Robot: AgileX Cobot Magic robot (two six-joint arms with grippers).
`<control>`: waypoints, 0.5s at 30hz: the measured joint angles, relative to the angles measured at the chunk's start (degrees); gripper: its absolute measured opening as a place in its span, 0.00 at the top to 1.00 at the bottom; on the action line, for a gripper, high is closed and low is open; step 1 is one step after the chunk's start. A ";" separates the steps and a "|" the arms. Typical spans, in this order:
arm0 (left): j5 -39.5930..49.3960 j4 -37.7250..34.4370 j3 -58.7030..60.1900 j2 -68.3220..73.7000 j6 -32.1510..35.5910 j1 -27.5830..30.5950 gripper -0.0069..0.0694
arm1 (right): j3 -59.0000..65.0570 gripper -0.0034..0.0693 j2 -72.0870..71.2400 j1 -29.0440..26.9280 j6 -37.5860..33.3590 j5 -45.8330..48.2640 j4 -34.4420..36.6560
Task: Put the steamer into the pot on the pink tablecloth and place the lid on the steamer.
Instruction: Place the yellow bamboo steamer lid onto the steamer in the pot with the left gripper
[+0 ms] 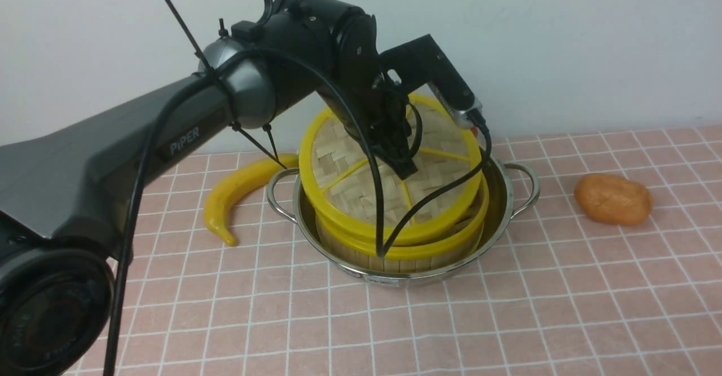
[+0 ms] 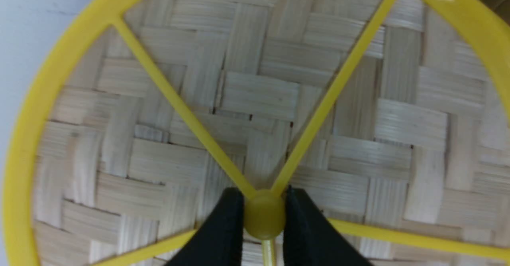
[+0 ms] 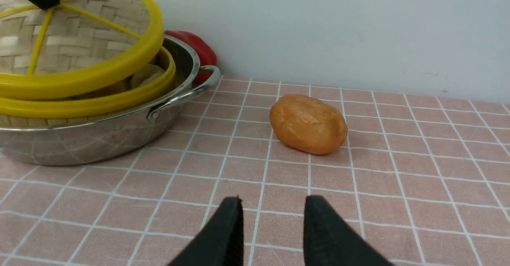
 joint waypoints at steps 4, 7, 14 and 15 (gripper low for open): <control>-0.58 -0.09 -0.06 0.87 0.14 0.00 0.75 | 0.00 0.62 0.00 0.00 0.00 0.00 0.00; -0.72 -0.23 -0.10 1.27 0.20 -0.08 0.75 | 0.00 0.62 0.00 0.00 0.00 0.00 0.00; 2.73 0.04 -2.32 1.19 -0.31 -0.22 0.75 | 0.00 0.62 0.00 0.00 0.00 -0.06 0.00; 4.25 0.04 -2.96 1.08 -0.73 -0.22 0.75 | 0.00 0.62 0.00 0.00 0.00 -0.06 0.00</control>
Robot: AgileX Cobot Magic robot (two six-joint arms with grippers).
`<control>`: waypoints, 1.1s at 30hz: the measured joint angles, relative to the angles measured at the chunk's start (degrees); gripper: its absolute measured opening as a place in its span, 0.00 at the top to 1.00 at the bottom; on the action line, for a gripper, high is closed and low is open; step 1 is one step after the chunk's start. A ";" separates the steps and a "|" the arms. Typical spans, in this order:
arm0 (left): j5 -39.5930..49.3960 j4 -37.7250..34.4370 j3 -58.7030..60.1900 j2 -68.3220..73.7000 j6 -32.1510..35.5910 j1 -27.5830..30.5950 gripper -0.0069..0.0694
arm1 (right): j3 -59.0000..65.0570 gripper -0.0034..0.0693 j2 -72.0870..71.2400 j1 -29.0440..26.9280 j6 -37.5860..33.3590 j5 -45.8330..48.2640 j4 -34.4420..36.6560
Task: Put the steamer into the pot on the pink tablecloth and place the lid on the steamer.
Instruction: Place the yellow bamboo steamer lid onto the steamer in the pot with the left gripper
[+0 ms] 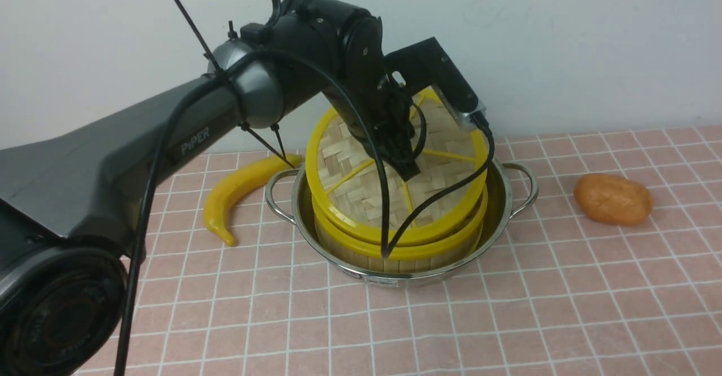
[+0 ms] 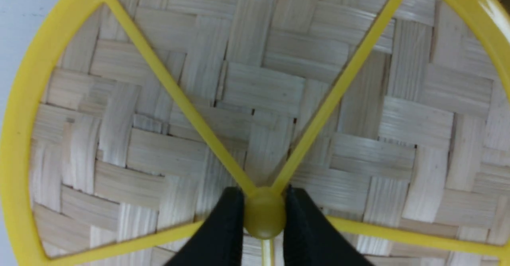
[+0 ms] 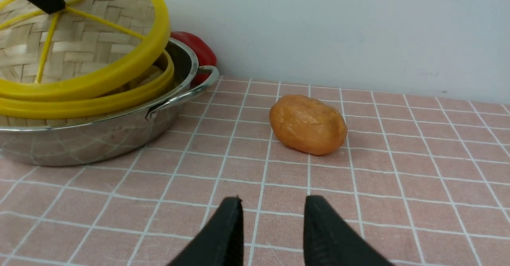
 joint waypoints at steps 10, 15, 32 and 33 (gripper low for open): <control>15.34 -2.50 -5.21 -1.70 -3.42 0.00 0.75 | 0.00 0.62 0.00 0.00 0.00 -0.04 0.00; 14.08 -2.93 -5.21 1.76 -3.12 0.00 0.75 | 0.00 0.62 0.00 0.00 0.00 -0.04 0.00; 5.31 -3.72 -5.21 4.02 -0.66 0.00 0.75 | 0.00 0.62 0.00 0.00 0.00 -0.04 0.00; 5.43 -3.72 -5.21 4.02 -0.45 0.06 0.75 | 0.00 0.62 0.00 0.00 0.00 -0.04 0.00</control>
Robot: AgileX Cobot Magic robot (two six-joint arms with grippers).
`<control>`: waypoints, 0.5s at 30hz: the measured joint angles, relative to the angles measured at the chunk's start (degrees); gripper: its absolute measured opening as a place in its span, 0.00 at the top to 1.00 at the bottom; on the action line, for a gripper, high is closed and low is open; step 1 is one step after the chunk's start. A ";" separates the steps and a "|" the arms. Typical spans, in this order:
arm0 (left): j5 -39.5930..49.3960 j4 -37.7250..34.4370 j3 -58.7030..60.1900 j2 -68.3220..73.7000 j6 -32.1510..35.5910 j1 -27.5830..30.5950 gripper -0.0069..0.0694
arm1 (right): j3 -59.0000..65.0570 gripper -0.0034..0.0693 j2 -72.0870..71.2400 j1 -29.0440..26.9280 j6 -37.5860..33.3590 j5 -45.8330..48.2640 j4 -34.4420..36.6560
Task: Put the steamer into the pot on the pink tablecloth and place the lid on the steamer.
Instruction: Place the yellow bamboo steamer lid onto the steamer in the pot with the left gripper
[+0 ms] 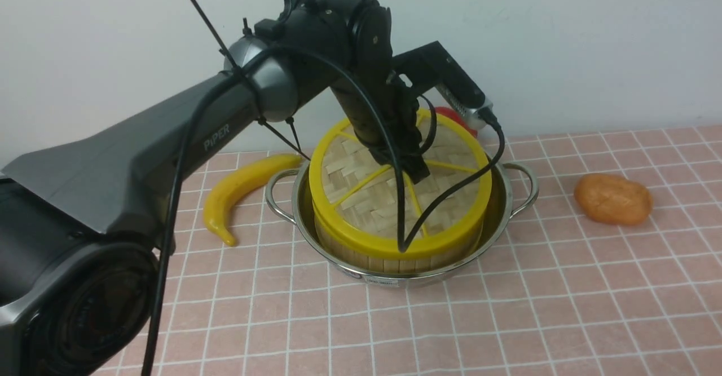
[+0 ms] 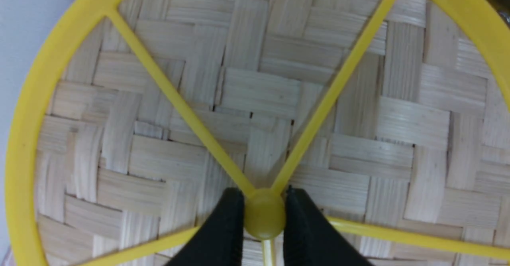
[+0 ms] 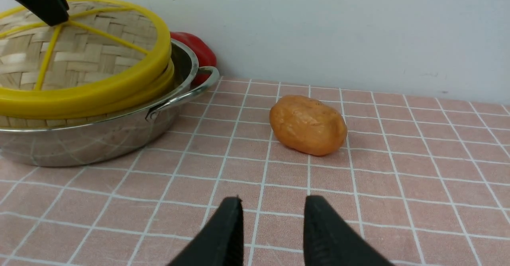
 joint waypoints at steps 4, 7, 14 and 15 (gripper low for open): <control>0.07 -0.31 0.00 0.00 0.73 0.48 0.75 | 0.00 0.62 0.00 0.00 0.00 0.00 0.00; 0.12 -1.03 0.00 0.00 0.73 1.02 0.75 | 0.00 0.62 0.00 0.00 0.00 0.00 0.00; 1.54 -1.94 0.00 0.00 -0.79 3.08 0.75 | 0.00 0.62 0.00 0.00 0.00 0.00 0.00; 1.65 -1.99 0.00 0.00 -0.79 3.20 0.75 | 0.00 0.62 0.00 0.00 0.00 0.00 0.00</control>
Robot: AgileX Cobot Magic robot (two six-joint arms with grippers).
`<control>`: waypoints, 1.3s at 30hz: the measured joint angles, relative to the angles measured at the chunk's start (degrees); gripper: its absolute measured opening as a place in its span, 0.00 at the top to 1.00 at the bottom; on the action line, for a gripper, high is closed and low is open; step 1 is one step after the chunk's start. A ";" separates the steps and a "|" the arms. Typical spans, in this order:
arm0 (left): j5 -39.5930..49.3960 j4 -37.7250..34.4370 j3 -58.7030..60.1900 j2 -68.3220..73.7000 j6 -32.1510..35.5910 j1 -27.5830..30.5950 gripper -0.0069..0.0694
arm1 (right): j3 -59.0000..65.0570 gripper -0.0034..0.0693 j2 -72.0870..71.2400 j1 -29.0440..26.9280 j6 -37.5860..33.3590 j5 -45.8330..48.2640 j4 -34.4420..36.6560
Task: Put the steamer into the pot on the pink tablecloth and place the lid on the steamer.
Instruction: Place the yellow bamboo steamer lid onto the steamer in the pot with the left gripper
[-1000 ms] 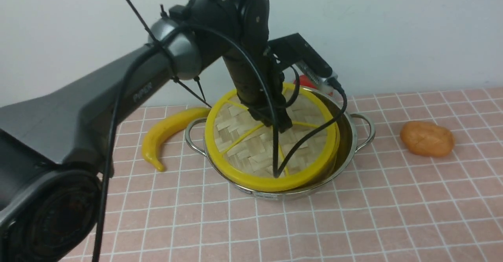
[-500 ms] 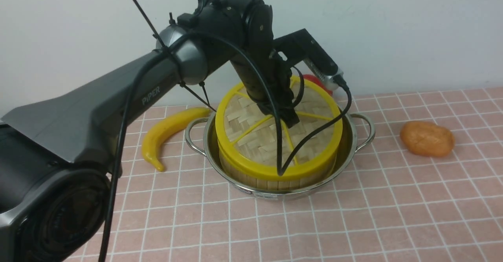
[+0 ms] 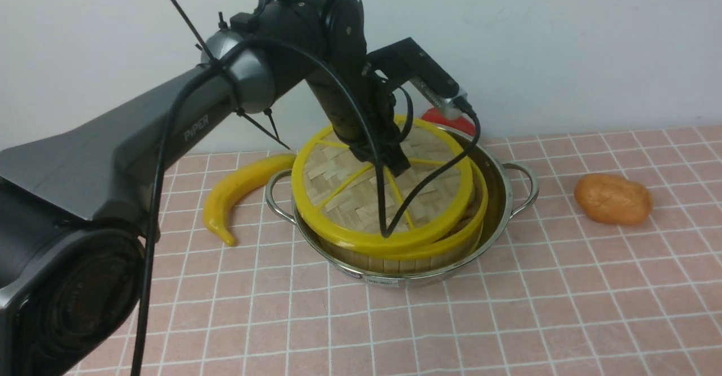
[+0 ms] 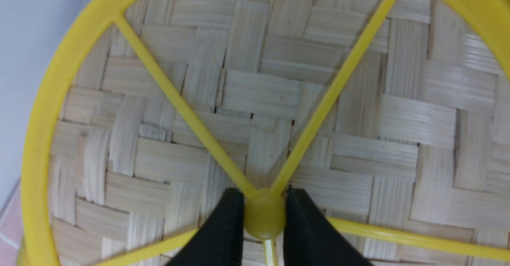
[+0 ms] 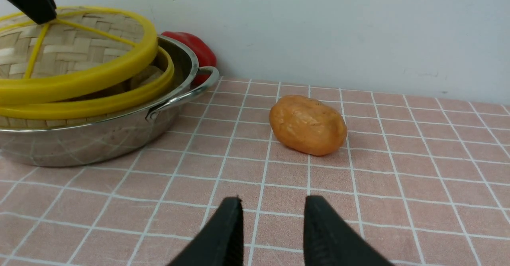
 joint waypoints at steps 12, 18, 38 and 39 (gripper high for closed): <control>7.14 0.07 -3.44 0.00 -0.13 -0.28 0.75 | 0.00 0.62 0.00 0.00 0.00 0.00 0.00; 8.45 -0.88 -12.37 0.00 -0.71 -0.61 0.75 | 0.00 0.62 0.00 0.00 0.00 -0.03 0.00; 8.32 -1.43 -13.95 7.08 -1.34 -0.88 0.75 | 0.00 0.62 0.00 0.00 0.00 -0.03 0.00; 8.32 -1.43 -13.95 7.08 -1.64 -0.88 0.75 | 0.00 0.62 0.00 0.00 0.00 -0.03 0.00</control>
